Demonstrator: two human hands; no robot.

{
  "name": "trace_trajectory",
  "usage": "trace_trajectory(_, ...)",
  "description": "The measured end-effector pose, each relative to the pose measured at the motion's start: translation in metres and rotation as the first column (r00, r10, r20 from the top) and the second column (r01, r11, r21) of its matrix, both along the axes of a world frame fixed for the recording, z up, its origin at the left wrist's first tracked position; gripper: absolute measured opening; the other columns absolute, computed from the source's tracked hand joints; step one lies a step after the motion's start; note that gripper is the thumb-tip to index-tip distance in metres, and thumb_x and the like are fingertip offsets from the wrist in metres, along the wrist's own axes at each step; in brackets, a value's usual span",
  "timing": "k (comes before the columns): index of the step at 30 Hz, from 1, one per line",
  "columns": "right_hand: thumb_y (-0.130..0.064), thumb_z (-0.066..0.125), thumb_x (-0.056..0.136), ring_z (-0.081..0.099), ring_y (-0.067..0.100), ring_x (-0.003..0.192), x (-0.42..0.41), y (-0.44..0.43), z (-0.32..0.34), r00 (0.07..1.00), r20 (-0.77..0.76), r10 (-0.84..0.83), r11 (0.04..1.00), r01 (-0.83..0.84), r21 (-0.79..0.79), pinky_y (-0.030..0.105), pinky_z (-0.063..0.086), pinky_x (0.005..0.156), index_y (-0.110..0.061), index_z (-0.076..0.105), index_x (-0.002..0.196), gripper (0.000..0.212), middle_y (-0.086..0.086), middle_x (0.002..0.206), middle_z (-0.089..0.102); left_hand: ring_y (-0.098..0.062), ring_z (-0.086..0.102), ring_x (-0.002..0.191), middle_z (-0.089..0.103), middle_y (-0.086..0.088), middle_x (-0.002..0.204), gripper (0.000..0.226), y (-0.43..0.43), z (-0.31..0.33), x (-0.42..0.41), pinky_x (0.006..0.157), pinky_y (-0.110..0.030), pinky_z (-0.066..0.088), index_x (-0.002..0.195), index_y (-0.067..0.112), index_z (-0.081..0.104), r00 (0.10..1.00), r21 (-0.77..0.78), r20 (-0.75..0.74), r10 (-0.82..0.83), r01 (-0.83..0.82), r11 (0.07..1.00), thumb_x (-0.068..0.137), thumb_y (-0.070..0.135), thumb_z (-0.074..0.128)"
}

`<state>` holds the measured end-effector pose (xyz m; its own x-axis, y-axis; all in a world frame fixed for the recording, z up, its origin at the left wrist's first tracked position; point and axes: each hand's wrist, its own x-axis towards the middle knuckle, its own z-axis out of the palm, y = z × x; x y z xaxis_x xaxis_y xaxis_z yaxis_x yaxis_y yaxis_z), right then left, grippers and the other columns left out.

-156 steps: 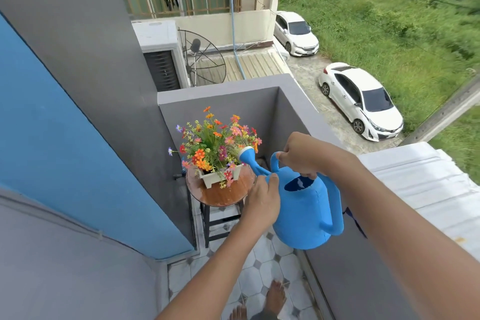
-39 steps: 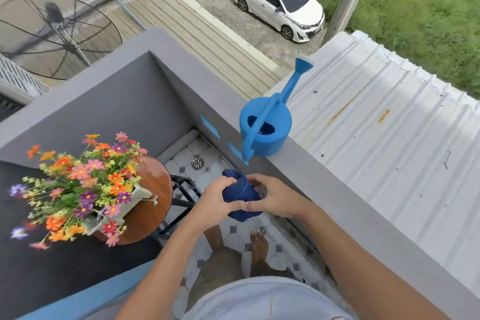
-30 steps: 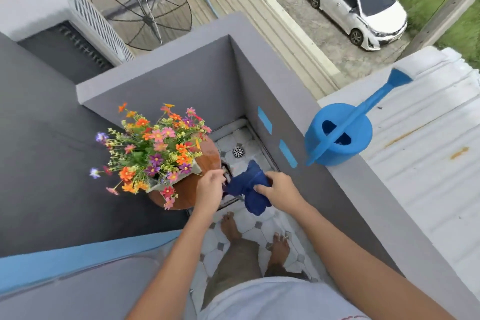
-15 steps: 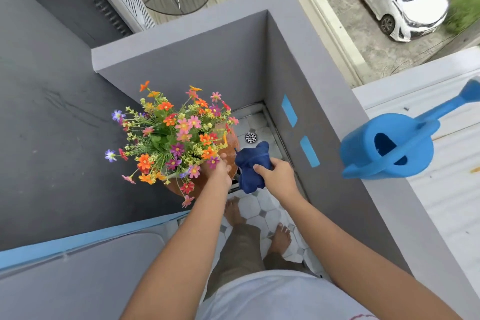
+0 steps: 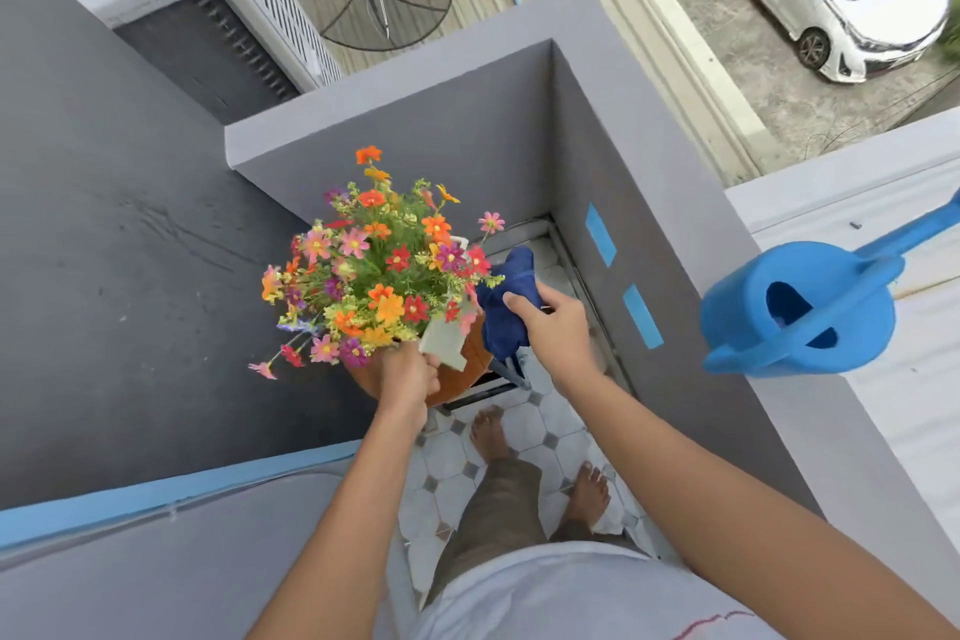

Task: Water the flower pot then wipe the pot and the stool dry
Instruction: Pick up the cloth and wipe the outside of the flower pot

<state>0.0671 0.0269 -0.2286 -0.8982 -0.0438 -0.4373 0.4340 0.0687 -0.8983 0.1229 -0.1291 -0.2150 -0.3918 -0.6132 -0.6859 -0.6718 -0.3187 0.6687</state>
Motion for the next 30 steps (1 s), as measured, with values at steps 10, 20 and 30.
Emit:
trace_trajectory(10,-0.016,0.069,0.088,0.046,0.001,0.072,-0.023,-0.009,0.047,0.925,-0.361,-0.118,0.961,0.198,0.193,0.016,0.035,0.064,-0.023,0.066,0.111,0.024,0.000,0.091,0.047,-0.008,0.023,0.040,0.041,-0.005,0.060,0.024,0.017,0.088,0.025,0.033,-0.018,0.017,0.084,0.008,0.050,0.956,0.197,-0.183,-0.229,0.264,0.944,0.100,0.015,0.033)
trace_trajectory(20,-0.019,0.069,0.092,0.052,0.008,0.094,0.063,-0.012,0.076,0.745,-0.650,0.149,0.988,-0.094,0.118,0.016,0.040,0.081,-0.010,0.058,0.136,0.046,0.003,0.102,0.050,-0.007,0.027,0.034,0.041,0.001,0.048,0.023,0.028,0.133,0.008,0.032,-0.018,0.017,0.086,0.009,0.049,0.944,0.117,-0.245,-0.220,0.254,0.960,0.101,0.019,0.034)
trace_trajectory(30,-0.011,0.061,0.095,0.045,0.001,0.081,-0.026,0.025,0.112,0.762,-0.623,-0.179,0.954,0.288,0.078,0.014,0.039,0.074,-0.008,0.058,0.134,0.039,0.005,0.101,0.047,-0.009,0.019,0.040,0.033,0.002,0.051,0.023,0.050,0.160,0.025,0.032,-0.020,0.016,0.076,0.015,0.039,0.872,0.157,-0.401,-0.279,0.366,0.917,0.097,0.010,0.036)
